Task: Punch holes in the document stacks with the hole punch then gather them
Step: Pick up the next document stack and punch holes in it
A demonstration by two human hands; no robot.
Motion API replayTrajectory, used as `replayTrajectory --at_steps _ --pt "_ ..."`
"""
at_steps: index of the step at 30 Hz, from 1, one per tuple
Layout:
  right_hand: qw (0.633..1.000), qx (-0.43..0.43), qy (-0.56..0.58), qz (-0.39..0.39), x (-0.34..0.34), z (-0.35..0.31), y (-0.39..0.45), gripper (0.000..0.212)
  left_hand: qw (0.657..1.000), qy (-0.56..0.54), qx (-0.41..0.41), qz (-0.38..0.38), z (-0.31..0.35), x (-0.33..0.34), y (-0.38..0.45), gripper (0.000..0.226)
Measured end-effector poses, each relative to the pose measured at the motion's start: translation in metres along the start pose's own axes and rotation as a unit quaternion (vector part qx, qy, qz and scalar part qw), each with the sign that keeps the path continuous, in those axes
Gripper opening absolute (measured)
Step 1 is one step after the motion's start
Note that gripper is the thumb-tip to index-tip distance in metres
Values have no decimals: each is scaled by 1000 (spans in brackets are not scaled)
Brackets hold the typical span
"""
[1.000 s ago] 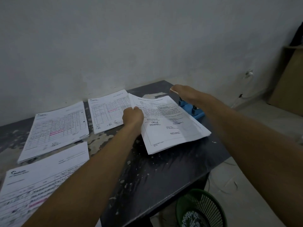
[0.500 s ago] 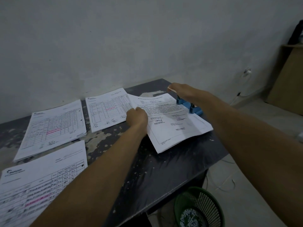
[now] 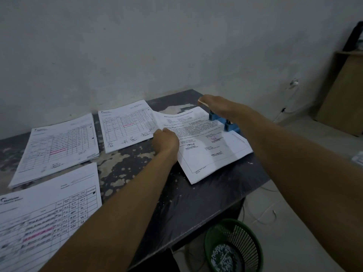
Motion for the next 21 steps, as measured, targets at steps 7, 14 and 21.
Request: replayTrajectory --at_steps 7,14,21 --pt "1000 -4 -2 -15 4 -1 -4 40 999 27 18 6 -2 0 -1 40" --pt "984 -83 -154 41 19 -3 -7 29 997 59 38 8 -3 1 -1 37" --pt "947 -131 -280 84 24 -3 -17 33 995 77 63 17 -2 2 -2 34"
Point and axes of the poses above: each hand's wrist, its own y-axis towards the middle knuckle, its own x-axis out of the palm, z = x × y, the point moved 3 cm from there along y, towards the middle knuckle, and after that the axes turned 8 degrees about x, right-handed, at the moved point
